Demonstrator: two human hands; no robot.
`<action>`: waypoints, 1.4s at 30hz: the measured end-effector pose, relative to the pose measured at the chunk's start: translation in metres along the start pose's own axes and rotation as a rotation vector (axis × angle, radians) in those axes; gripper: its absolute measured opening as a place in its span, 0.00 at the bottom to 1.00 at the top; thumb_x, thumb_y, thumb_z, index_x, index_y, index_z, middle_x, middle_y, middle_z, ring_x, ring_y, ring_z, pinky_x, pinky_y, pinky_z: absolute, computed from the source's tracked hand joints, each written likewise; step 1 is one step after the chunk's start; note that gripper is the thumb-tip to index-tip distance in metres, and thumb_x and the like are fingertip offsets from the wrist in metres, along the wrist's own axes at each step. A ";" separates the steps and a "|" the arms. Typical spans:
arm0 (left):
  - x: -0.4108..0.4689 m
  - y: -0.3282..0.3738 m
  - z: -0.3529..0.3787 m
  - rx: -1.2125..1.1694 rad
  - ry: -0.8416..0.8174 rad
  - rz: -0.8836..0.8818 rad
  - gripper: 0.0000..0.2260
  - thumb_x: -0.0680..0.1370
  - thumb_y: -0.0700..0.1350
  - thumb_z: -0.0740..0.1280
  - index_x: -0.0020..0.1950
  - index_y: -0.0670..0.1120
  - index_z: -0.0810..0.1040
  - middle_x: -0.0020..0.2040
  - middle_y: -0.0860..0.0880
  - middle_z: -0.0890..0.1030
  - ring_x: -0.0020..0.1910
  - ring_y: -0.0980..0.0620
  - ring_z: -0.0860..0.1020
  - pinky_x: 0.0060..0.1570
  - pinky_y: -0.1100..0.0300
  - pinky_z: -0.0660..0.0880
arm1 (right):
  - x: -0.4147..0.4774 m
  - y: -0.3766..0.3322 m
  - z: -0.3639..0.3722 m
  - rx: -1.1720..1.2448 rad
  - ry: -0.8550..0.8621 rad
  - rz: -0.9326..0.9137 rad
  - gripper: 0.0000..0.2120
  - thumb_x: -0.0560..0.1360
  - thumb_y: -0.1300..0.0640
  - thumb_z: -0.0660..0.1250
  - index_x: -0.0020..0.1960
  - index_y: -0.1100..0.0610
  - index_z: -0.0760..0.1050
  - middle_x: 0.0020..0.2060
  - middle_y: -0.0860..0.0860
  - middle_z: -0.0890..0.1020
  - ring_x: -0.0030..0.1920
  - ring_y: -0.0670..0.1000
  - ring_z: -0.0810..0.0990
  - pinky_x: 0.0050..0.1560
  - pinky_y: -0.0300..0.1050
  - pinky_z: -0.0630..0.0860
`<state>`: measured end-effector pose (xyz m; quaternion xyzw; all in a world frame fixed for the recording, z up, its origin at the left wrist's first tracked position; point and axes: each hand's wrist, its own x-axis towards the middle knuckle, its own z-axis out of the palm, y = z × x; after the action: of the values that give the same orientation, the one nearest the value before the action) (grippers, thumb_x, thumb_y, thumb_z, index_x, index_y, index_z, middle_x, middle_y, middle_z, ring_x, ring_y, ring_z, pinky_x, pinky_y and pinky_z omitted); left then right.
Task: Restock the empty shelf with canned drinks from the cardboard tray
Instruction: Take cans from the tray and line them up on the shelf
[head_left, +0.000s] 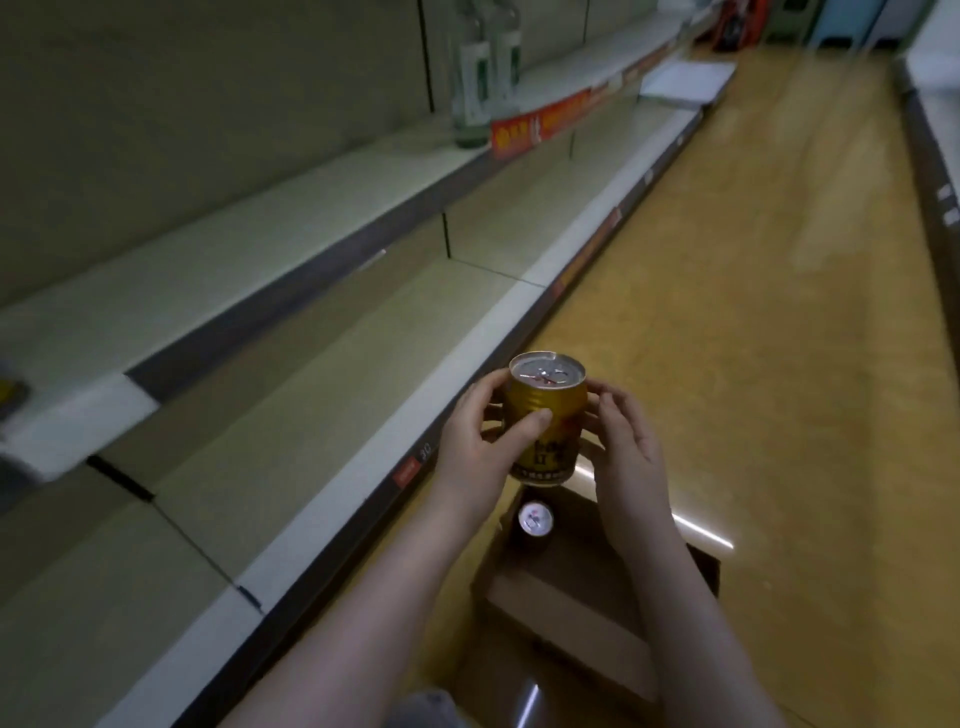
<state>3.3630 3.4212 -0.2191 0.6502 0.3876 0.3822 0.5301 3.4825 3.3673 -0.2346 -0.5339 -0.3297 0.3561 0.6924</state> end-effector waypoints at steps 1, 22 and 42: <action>0.001 0.007 -0.004 -0.064 0.007 -0.014 0.26 0.64 0.61 0.66 0.60 0.54 0.75 0.56 0.51 0.79 0.56 0.53 0.76 0.57 0.55 0.75 | 0.001 -0.005 0.004 0.015 -0.032 -0.020 0.10 0.80 0.57 0.57 0.51 0.47 0.76 0.49 0.45 0.82 0.52 0.46 0.80 0.47 0.42 0.77; -0.016 0.077 -0.160 -0.122 0.551 0.129 0.15 0.74 0.45 0.68 0.58 0.57 0.73 0.54 0.57 0.79 0.51 0.65 0.77 0.46 0.70 0.74 | 0.004 -0.049 0.198 -0.159 -0.504 -0.229 0.27 0.67 0.56 0.75 0.61 0.46 0.66 0.58 0.49 0.73 0.56 0.44 0.75 0.47 0.28 0.74; -0.032 0.054 -0.278 0.039 0.822 -0.103 0.25 0.79 0.37 0.61 0.74 0.47 0.59 0.72 0.48 0.67 0.71 0.53 0.66 0.68 0.59 0.64 | 0.025 0.003 0.380 -0.389 -0.680 -0.255 0.36 0.66 0.54 0.76 0.69 0.55 0.64 0.61 0.54 0.76 0.61 0.52 0.75 0.61 0.49 0.74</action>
<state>3.1025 3.4936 -0.1280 0.4332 0.6061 0.5756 0.3371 3.1769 3.5809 -0.1551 -0.4618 -0.6645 0.3546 0.4685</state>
